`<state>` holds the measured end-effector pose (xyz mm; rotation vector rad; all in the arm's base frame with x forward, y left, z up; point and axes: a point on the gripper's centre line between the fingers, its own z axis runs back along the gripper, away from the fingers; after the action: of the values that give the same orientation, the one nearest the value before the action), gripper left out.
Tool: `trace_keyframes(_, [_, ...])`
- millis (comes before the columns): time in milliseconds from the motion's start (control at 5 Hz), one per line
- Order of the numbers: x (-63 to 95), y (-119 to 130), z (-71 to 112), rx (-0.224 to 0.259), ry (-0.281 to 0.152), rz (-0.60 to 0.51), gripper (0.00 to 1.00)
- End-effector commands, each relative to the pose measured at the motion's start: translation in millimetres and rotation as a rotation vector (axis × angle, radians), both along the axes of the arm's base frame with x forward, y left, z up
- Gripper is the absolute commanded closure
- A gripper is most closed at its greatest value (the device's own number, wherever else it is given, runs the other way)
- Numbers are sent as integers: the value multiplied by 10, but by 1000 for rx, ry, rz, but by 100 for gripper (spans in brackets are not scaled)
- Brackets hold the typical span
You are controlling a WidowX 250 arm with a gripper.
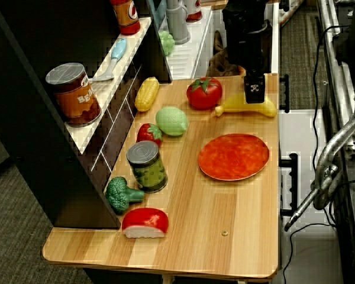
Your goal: Put banana on plate
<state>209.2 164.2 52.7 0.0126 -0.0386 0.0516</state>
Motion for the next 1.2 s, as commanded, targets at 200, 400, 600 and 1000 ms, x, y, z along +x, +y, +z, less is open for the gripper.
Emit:
trace_keyframes(200, [22, 92, -152, 43, -32, 18, 0])
trace_keyframes(400, [30, 104, -207, 61, -34, 21, 0])
trace_keyframes(600, [46, 128, -257, 72, -20, 30, 0])
trace_keyframes(1000, [-29, 138, -197, 55, -36, 31, 100])
